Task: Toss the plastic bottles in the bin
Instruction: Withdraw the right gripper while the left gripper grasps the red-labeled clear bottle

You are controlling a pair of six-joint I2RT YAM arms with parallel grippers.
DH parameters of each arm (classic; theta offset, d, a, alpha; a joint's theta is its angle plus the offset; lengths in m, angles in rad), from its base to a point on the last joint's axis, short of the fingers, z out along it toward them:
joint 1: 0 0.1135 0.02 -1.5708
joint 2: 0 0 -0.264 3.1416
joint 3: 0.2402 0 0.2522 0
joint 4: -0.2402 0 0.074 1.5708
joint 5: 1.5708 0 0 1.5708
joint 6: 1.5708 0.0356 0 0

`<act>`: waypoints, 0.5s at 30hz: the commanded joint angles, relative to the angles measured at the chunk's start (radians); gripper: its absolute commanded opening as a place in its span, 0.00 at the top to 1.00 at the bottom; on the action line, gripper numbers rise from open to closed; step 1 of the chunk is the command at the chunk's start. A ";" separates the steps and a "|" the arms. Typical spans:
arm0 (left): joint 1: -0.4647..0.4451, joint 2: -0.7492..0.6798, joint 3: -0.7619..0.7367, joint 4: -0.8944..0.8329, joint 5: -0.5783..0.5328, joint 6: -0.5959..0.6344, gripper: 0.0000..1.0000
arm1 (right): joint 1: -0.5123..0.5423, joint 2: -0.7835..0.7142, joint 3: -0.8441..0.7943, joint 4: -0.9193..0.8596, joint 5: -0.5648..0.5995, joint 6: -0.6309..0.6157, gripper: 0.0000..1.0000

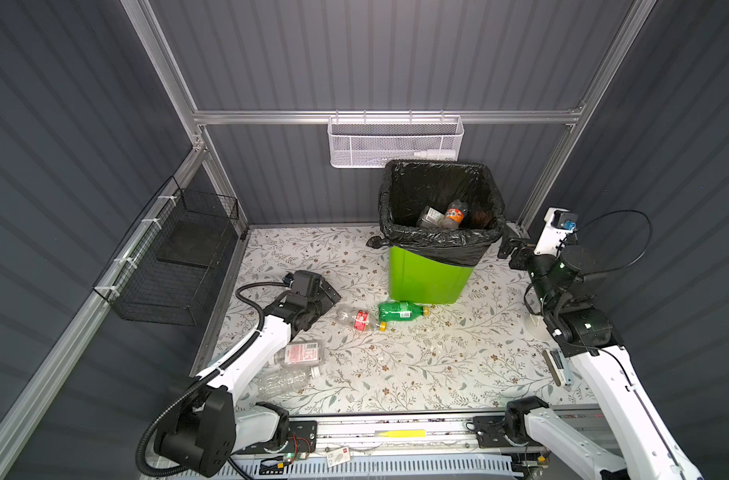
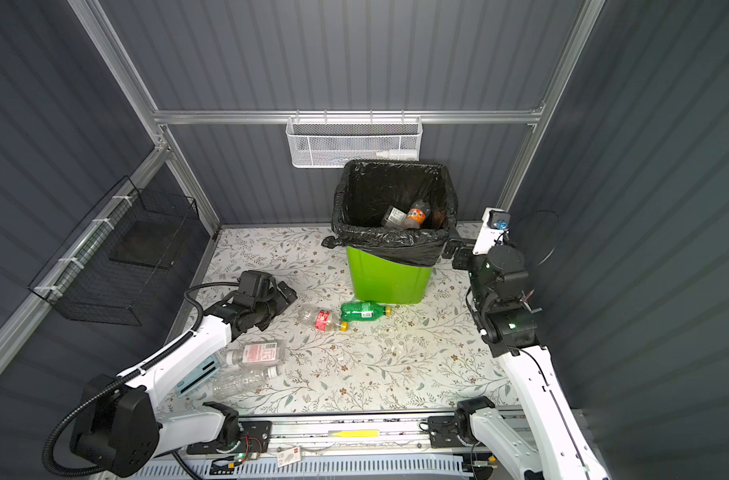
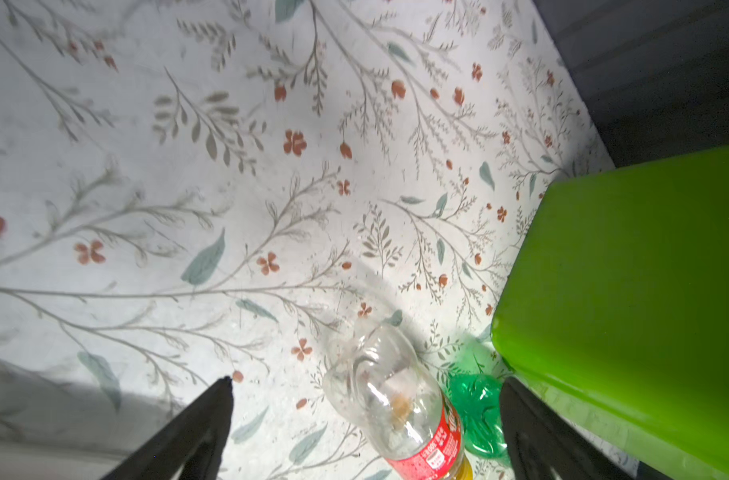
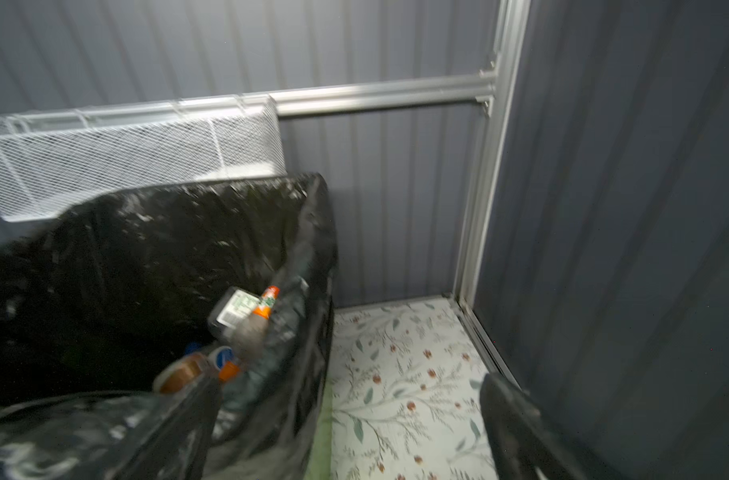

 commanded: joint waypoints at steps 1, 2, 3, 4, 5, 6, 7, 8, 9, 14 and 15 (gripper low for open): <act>-0.021 0.014 -0.012 -0.044 0.082 -0.142 0.00 | -0.053 -0.059 -0.041 -0.034 -0.035 0.111 0.01; -0.033 0.018 -0.017 -0.043 0.088 -0.164 0.00 | -0.065 -0.067 -0.063 -0.040 -0.042 0.125 0.01; -0.042 0.023 -0.022 -0.036 0.096 -0.179 0.00 | -0.076 -0.073 -0.076 -0.045 -0.049 0.135 0.01; -0.050 0.030 -0.024 -0.031 0.103 -0.200 0.00 | -0.089 -0.076 -0.095 -0.051 -0.057 0.150 0.01; -0.058 0.039 -0.026 -0.024 0.114 -0.217 0.00 | -0.099 -0.080 -0.111 -0.056 -0.064 0.161 0.01; -0.064 0.047 -0.027 -0.021 0.123 -0.228 0.00 | -0.108 -0.083 -0.122 -0.059 -0.070 0.171 0.01; -0.069 0.056 -0.026 -0.019 0.134 -0.241 0.00 | -0.118 -0.088 -0.137 -0.060 -0.076 0.182 0.01; -0.076 0.064 -0.025 -0.016 0.142 -0.252 0.00 | -0.128 -0.092 -0.151 -0.057 -0.081 0.189 0.01; -0.082 0.070 -0.026 -0.012 0.151 -0.261 0.00 | -0.135 -0.095 -0.161 -0.055 -0.085 0.194 0.01; -0.113 0.111 -0.047 0.038 0.201 -0.314 0.00 | -0.166 -0.108 -0.192 -0.053 -0.102 0.210 0.01; -0.116 0.120 -0.051 0.049 0.210 -0.320 0.00 | -0.168 -0.112 -0.197 -0.054 -0.102 0.214 0.01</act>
